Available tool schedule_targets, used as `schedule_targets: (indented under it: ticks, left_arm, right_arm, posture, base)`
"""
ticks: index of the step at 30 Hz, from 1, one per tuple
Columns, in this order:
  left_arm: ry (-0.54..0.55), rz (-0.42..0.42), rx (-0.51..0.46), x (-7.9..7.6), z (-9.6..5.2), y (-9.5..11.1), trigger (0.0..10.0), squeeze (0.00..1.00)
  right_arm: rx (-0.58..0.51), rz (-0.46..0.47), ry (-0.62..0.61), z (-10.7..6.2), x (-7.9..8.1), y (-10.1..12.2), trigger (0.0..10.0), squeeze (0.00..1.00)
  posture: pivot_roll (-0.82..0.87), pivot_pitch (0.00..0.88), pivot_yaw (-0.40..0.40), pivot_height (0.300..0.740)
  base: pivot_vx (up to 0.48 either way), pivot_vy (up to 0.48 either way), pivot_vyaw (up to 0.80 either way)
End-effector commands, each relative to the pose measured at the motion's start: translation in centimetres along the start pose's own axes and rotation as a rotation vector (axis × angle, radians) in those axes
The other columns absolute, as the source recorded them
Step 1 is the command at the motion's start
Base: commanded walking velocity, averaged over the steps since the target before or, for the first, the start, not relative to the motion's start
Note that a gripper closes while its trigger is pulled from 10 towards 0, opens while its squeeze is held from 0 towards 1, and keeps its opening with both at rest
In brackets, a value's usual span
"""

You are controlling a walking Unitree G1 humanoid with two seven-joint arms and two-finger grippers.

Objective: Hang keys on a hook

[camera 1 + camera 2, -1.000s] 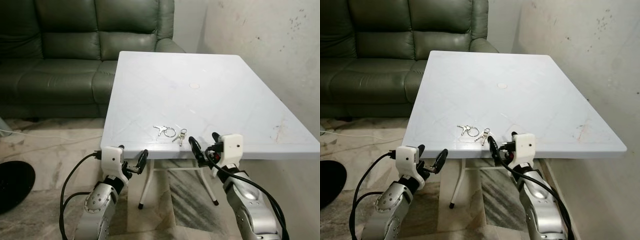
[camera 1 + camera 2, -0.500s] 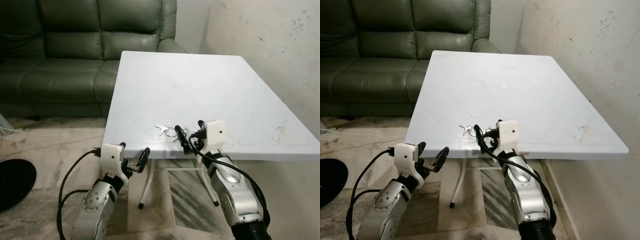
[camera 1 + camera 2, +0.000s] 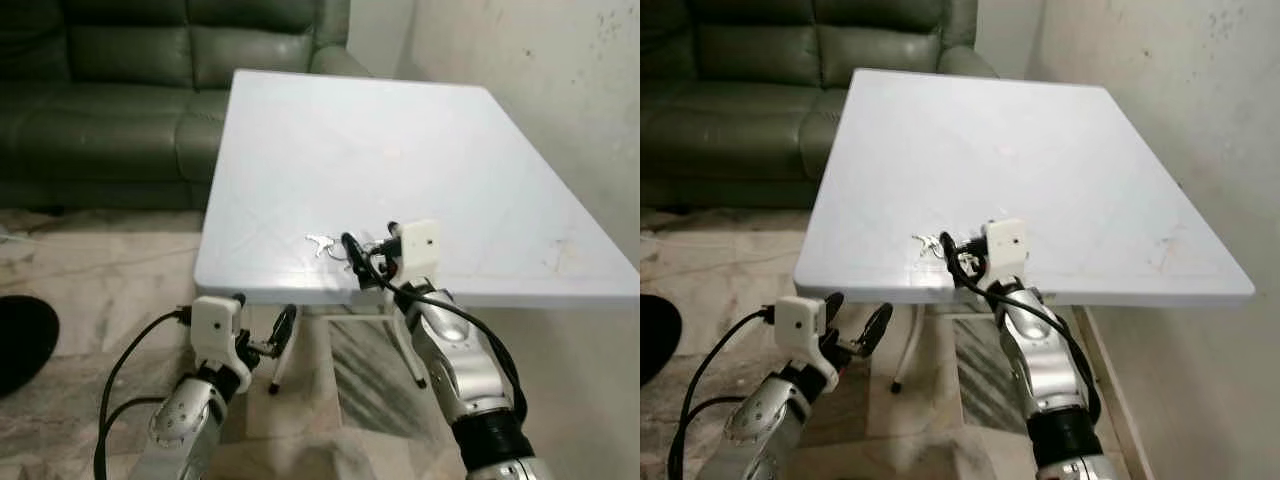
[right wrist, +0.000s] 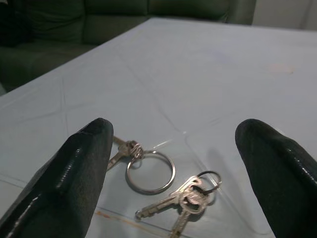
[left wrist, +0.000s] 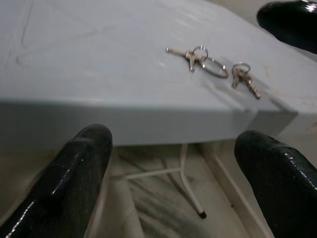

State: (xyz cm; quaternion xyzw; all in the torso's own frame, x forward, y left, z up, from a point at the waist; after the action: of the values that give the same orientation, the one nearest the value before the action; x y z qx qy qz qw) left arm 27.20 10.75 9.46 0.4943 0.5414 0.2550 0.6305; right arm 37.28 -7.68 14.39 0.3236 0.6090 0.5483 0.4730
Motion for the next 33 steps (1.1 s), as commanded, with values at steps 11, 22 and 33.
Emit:
schedule_targets:
  ticks: [11, 22, 33]
  left_arm:
    - [0.027, -0.018, 0.025, -0.6, -1.4, -0.2, 10.0, 0.0]
    - [0.042, -0.035, 0.047, -1.0, -1.8, -0.5, 10.0, 0.0]
    - [0.046, -0.033, 0.051, -1.0, -1.6, -0.4, 10.0, 0.0]
  right_arm:
    - [0.102, 0.113, 0.007, 2.0, 1.6, 0.0, 10.0, 0.0]
    - [0.067, 0.189, -0.051, 2.4, 1.2, 0.6, 10.0, 0.0]
    - [0.016, 0.198, -0.1, 2.6, -0.1, 1.4, 10.0, 0.0]
  posture:
    - [0.1, 0.241, -0.129, 0.74]
    - [0.1, 0.245, -0.13, 0.74]
    - [0.1, 0.235, -0.127, 0.74]
  base:
    - [0.0, 0.0, 0.0]
    - [0.0, 0.0, 0.0]
    - [0.0, 0.0, 0.0]
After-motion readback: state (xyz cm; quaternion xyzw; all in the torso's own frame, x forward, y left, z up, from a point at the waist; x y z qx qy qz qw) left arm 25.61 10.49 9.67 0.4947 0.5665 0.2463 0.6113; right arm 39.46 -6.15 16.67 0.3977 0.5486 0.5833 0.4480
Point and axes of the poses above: a point about 5 cm out from each wrist's last joint towards the gripper, its own z axis pointing out of the wrist towards the gripper, its own y axis along the axis of the wrist's last joint, x = y × z, the point moved 4 cm from there along z, pointing out of the wrist towards the gripper, and after that the axes turned 15 degrees about -z, right-handed, at the moved point
